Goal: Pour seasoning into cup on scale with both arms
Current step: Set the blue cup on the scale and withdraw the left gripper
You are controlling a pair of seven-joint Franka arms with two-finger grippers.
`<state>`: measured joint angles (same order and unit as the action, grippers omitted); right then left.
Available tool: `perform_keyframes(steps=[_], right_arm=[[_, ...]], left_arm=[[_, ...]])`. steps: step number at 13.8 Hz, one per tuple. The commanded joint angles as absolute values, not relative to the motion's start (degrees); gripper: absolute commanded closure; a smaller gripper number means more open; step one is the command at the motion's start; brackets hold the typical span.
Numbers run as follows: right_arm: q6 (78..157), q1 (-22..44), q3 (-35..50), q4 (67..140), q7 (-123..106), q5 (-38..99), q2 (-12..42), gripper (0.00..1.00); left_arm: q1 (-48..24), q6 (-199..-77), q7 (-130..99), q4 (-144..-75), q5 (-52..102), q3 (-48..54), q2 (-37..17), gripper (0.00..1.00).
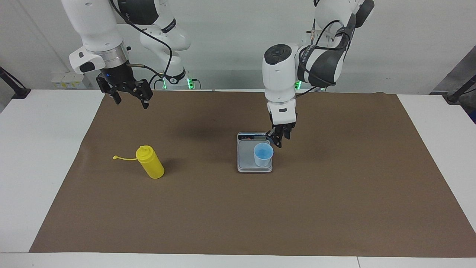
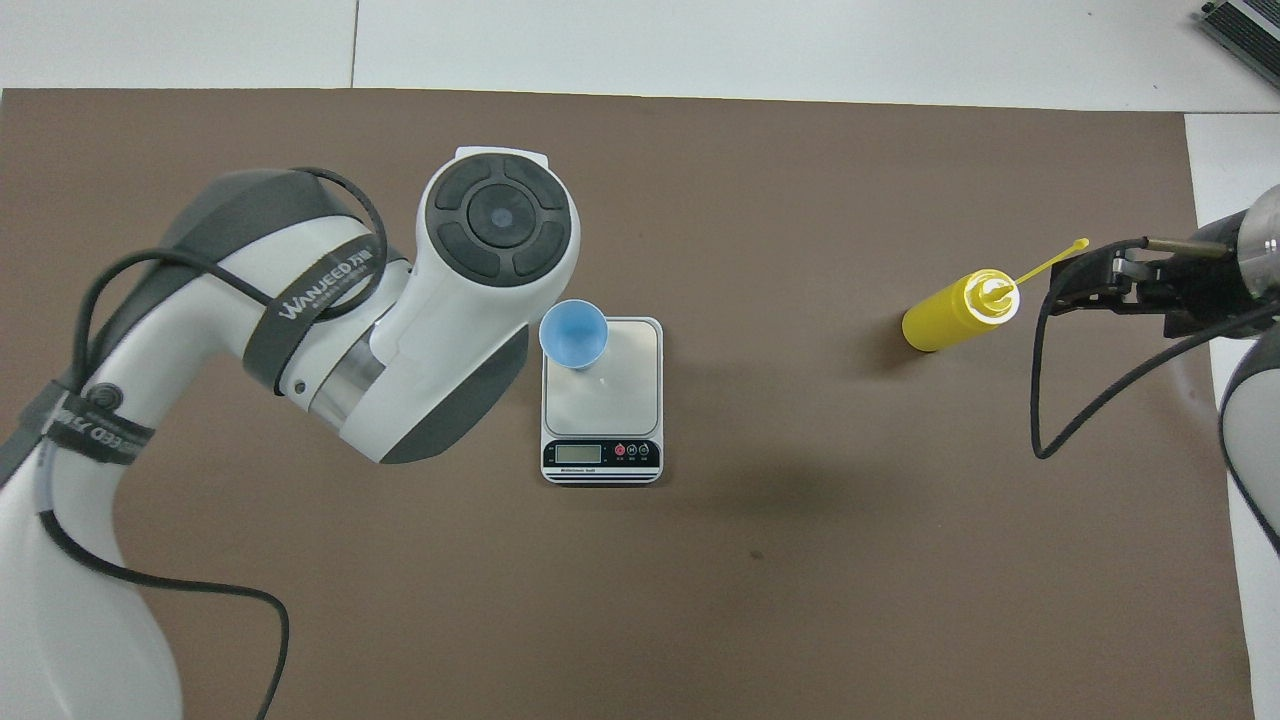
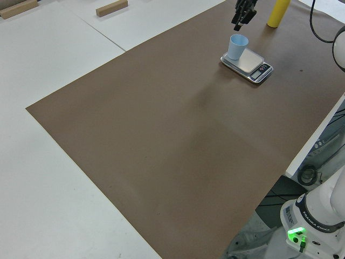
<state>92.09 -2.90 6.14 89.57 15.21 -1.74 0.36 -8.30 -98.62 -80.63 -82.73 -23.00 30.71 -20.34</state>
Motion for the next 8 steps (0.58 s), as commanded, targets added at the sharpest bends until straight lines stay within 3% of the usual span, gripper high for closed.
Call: perform_keyframes(steps=[1,4,8], right_arm=[[91.85,-3.78,6.5,90.79,13.97,-0.97,-0.88,0.0],[91.85,-3.78,6.5,90.88,13.97,-0.97,-0.88,0.0],[91.06,-3.69,6.59,91.05,13.89,-0.97,-1.05,0.0]], left_arm=[[-6.51,-93.43,-73.67,-78.32,-21.53,30.59,-21.09,0.5],[-2.74,-93.34,-63.77,-78.13,-17.69,28.84,-18.47,0.5],[-2.73,-93.25,-46.01,-78.48,-7.05,15.58,-11.97,0.5]])
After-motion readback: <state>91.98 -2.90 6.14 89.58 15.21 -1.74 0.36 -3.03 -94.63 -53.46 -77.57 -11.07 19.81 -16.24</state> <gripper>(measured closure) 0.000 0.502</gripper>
